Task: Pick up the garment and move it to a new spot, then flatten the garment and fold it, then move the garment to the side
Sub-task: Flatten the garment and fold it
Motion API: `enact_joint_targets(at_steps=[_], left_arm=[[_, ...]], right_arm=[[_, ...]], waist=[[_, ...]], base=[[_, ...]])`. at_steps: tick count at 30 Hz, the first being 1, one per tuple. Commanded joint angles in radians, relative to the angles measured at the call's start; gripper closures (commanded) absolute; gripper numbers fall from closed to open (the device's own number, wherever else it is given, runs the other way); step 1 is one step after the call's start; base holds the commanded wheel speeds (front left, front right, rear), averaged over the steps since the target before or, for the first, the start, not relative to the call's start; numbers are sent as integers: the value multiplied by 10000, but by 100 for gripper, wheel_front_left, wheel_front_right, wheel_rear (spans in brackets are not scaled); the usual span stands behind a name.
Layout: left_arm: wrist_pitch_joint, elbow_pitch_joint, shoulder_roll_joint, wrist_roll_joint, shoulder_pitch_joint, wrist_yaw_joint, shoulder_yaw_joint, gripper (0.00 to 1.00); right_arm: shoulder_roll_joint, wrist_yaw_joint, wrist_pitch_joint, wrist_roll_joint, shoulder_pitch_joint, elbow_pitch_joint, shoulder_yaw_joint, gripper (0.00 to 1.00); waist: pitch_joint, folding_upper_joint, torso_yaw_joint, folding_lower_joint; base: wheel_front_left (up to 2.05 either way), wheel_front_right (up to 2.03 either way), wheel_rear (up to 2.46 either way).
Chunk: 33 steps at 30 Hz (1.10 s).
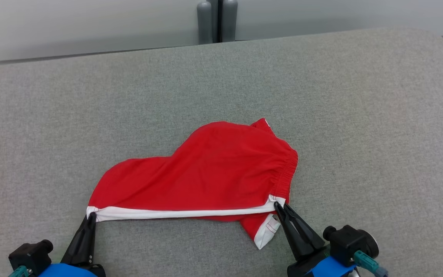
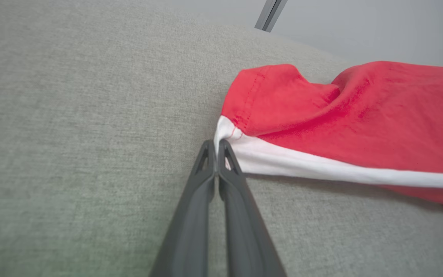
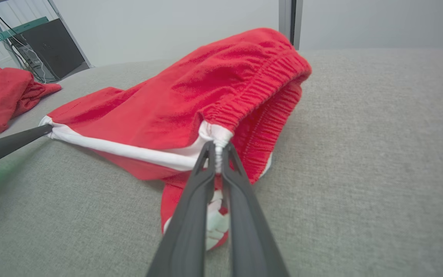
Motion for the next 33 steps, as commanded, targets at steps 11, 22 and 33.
enact_joint_targets(at_steps=[11,22,33], left_arm=[[-5,-536,-482,423,-89,-10,748,100],[-14,-3010,835,613,-2529,6,1511,100],[-28,-2905,2907,-365,-6525,30,1872,100]], right_arm=[[-47,1,-15,454,35,-711,-600,100],[-49,0,-24,90,-2244,-1799,-973,100],[-112,-26,-24,-1303,-7428,-155,-2043,100]], waist=[[-1196,0,138,0],[-1044,0,783,0],[1618,0,1360,0]], base=[[0,0,0],[0,0,0],[0,0,0]])
